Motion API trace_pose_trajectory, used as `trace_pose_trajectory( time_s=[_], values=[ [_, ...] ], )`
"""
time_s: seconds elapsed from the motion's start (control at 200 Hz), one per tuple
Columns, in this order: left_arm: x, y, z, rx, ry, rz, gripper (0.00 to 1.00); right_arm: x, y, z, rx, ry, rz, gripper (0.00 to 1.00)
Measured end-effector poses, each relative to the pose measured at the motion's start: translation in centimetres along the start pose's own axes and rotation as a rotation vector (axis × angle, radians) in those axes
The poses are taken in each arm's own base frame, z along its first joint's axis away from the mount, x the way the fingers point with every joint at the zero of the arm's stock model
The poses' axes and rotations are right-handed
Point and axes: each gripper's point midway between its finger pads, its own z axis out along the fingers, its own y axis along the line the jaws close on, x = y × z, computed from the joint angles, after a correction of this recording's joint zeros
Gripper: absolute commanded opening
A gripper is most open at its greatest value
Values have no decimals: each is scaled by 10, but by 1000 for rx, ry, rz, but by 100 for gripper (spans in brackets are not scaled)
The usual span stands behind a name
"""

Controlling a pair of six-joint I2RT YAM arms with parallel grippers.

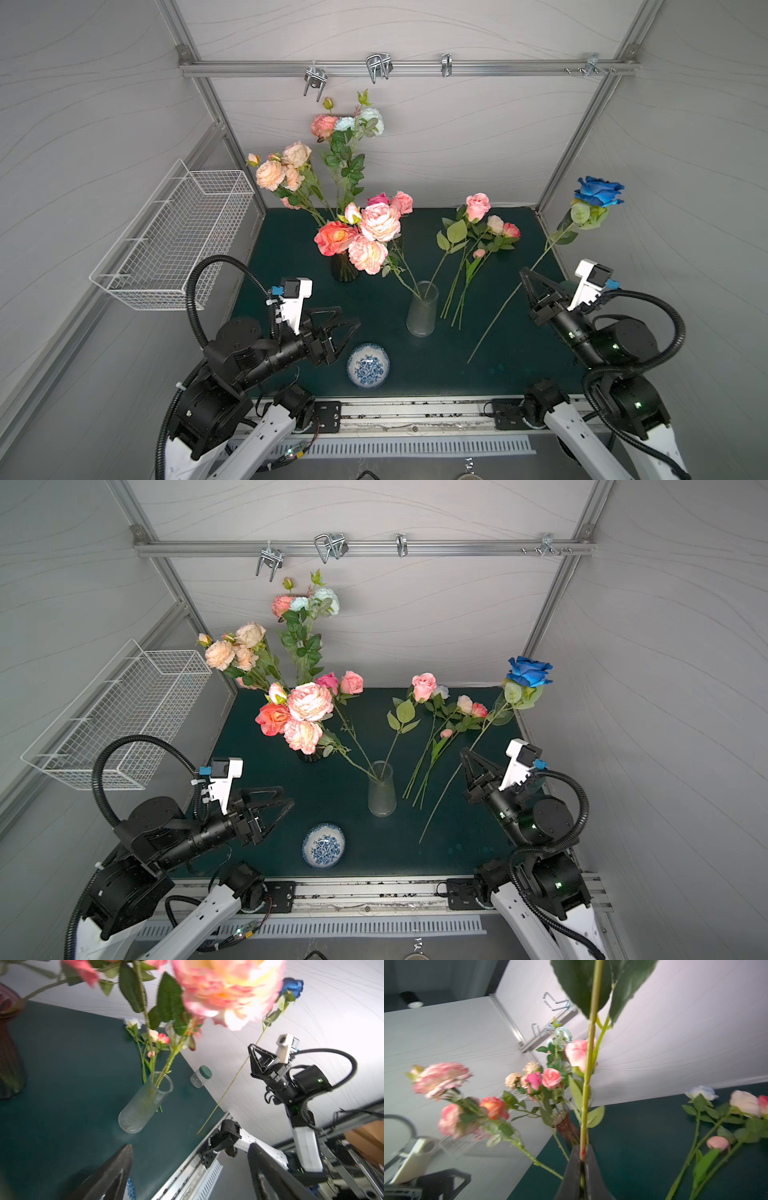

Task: Arrange flowers in a vase
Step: Pick up the flower from the top-right of the table, then pass the flower.

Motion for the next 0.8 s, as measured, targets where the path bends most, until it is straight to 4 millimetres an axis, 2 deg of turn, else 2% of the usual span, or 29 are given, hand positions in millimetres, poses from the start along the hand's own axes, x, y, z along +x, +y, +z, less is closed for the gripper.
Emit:
trace_pose_trajectory(
  time_s=[0.125, 0.315, 0.465, 0.55, 0.66, 0.8],
  values=[
    [-14, -27, 5, 120, 14, -6, 72, -1, 34, 6, -155, 96, -33, 0],
    [-39, -63, 7, 245, 24, -1, 73, 13, 59, 11, -296, 239, -37, 0],
    [-54, -88, -5, 322, -4, 31, 74, 9, 78, 9, -382, 271, -40, 0],
    [-60, -96, -6, 350, -14, 39, 74, 7, 86, 10, -416, 282, -41, 0],
    [-63, -96, -1, 355, -7, 32, 76, 5, 97, 15, -463, 298, -39, 0],
    [-70, -95, 7, 350, 4, 26, 77, -4, 118, 32, -531, 293, -77, 0]
  ],
)
